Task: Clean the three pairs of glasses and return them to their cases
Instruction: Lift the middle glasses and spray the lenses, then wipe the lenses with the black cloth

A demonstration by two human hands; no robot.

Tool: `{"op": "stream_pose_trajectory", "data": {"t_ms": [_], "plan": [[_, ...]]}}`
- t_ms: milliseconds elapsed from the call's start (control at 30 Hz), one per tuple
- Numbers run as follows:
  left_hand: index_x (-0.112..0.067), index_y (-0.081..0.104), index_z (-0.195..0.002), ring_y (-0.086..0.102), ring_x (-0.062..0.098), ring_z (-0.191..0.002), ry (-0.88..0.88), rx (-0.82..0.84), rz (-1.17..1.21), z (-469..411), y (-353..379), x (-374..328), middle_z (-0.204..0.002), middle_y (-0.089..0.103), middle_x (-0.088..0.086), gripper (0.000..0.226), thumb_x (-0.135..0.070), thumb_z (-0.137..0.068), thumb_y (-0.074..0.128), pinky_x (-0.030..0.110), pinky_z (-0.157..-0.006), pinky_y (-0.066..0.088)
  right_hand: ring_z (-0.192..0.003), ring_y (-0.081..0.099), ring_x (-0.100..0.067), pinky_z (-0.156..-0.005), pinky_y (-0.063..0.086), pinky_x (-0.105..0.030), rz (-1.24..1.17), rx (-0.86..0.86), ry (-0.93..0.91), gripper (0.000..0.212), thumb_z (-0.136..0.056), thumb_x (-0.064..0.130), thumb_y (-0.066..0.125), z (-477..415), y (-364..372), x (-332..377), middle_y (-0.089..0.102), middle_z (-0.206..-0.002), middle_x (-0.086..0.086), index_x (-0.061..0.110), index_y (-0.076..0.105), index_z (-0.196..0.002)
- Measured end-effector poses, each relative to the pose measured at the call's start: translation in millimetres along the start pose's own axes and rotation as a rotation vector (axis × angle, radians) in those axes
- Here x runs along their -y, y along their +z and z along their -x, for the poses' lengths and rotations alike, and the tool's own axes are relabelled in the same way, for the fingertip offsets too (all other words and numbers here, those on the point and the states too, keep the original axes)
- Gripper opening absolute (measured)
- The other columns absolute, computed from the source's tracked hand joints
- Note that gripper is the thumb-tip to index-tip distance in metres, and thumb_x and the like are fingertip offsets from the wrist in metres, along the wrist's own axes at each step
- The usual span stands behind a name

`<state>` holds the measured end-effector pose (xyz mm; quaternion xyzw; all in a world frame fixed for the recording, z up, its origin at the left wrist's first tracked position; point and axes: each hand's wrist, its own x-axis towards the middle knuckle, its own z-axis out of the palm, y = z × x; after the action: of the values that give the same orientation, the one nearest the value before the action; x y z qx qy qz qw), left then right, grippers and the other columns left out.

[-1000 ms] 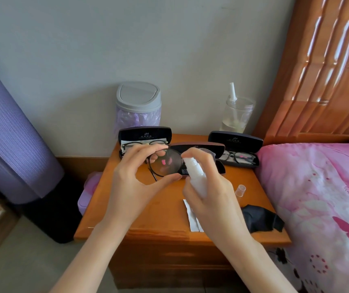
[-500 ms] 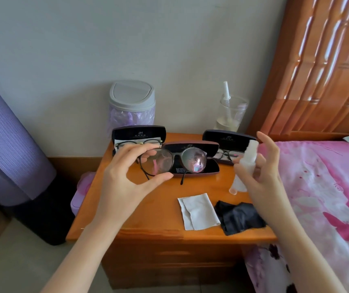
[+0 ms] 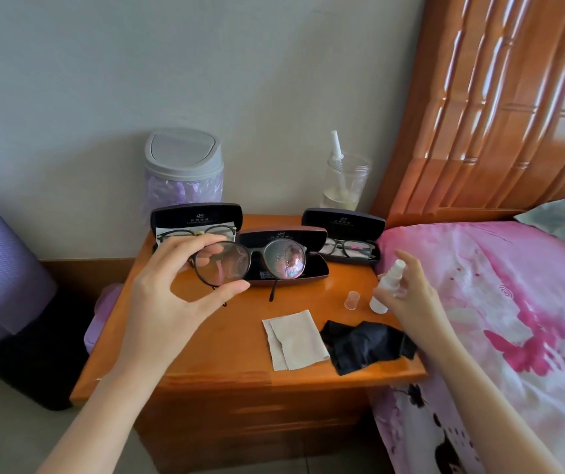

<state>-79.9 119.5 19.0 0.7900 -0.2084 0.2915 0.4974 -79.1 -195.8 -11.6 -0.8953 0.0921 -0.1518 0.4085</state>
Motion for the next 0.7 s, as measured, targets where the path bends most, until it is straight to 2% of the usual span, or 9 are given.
{"op": "stream_pose_trajectory", "data": {"t_ms": [100,133,200,300,400,467,533,633,700], "plan": [[-0.022,0.061,-0.115,0.062,0.014,-0.099,0.003,0.003,-0.002,0.2,-0.6,-0.1,-0.108,0.063,-0.009,0.055,-0.049,-0.068,0.072,0.028,-0.091,0.052,-0.123,0.046,-0.02,-0.101,0.043,-0.04,-0.038,-0.066,0.025,0.086,-0.08,0.021,0.075,7.5,-3.6,6.7,0.046,-0.134,-0.003,0.021,0.022,-0.148],[-0.022,0.06,-0.115,0.062,0.014,-0.099,0.003,0.003,-0.002,0.2,-0.6,0.0,-0.108,0.063,-0.01,0.055,-0.049,-0.068,0.072,0.028,-0.091,0.052,-0.126,0.043,-0.02,-0.102,0.042,-0.042,-0.004,-0.136,-0.017,0.082,-0.081,0.021,0.074,13.6,-7.3,10.8,0.045,-0.137,-0.002,0.02,0.026,-0.147],[-0.02,0.061,-0.116,0.062,0.016,-0.099,-0.004,0.001,0.006,0.1,-0.7,0.7,-0.108,0.063,-0.009,0.056,-0.048,-0.068,0.072,0.029,-0.091,0.052,-0.115,0.047,-0.019,-0.093,0.045,-0.041,0.12,-0.241,-0.185,0.056,-0.082,0.018,0.072,30.2,-14.5,18.7,0.052,-0.123,0.002,0.018,0.046,-0.132],[-0.019,0.061,-0.116,0.062,0.017,-0.099,-0.01,-0.005,0.025,0.3,-0.4,1.2,-0.108,0.063,-0.009,0.057,-0.047,-0.068,0.073,0.032,-0.091,0.052,-0.088,0.056,-0.003,-0.072,0.045,-0.025,0.194,-0.014,-0.29,0.025,-0.08,0.03,0.071,54.0,-11.3,29.7,0.058,-0.094,0.015,0.027,0.064,-0.103],[-0.019,0.061,-0.116,0.062,0.016,-0.099,-0.008,-0.003,0.027,1.3,0.2,1.1,-0.108,0.063,-0.008,0.057,-0.047,-0.068,0.073,0.033,-0.09,0.053,-0.096,0.052,-0.002,-0.074,0.038,-0.015,0.377,0.193,-0.233,0.037,-0.079,0.052,0.066,59.0,5.0,31.0,0.055,-0.105,0.019,0.033,0.065,-0.11],[-0.019,0.061,-0.116,0.062,0.015,-0.099,-0.011,-0.001,0.024,1.6,0.2,0.9,-0.109,0.063,-0.007,0.058,-0.048,-0.068,0.073,0.032,-0.09,0.053,-0.108,0.048,-0.005,-0.076,0.034,-0.013,0.536,0.23,-0.219,0.042,-0.082,0.056,0.061,56.8,12.9,31.7,0.052,-0.116,0.016,0.034,0.062,-0.117],[-0.019,0.061,-0.116,0.062,0.014,-0.1,-0.014,0.001,0.02,1.8,0.0,1.3,-0.108,0.063,-0.006,0.058,-0.048,-0.068,0.073,0.03,-0.09,0.053,-0.112,0.048,-0.008,-0.072,0.033,-0.013,0.579,0.237,-0.192,0.035,-0.086,0.05,0.06,55.1,16.1,31.5,0.052,-0.119,0.013,0.031,0.062,-0.116],[-0.018,0.061,-0.116,0.062,0.013,-0.101,-0.014,0.0,0.015,2.2,-0.1,2.5,-0.108,0.063,-0.007,0.058,-0.048,-0.068,0.073,0.028,-0.09,0.053,-0.099,0.05,-0.006,-0.059,0.029,-0.009,0.577,0.22,-0.169,0.023,-0.089,0.042,0.06,52.5,17.7,29.2,0.053,-0.104,0.015,0.028,0.065,-0.105],[-0.02,0.06,-0.116,0.062,0.013,-0.101,-0.013,-0.003,0.021,2.6,-0.3,2.1,-0.109,0.063,-0.008,0.057,-0.048,-0.068,0.073,0.025,-0.09,0.052,-0.087,0.052,-0.004,-0.057,0.031,-0.009,0.516,0.176,-0.122,0.015,-0.088,0.041,0.061,49.9,14.7,28.1,0.058,-0.094,0.016,0.03,0.066,-0.096]]}}
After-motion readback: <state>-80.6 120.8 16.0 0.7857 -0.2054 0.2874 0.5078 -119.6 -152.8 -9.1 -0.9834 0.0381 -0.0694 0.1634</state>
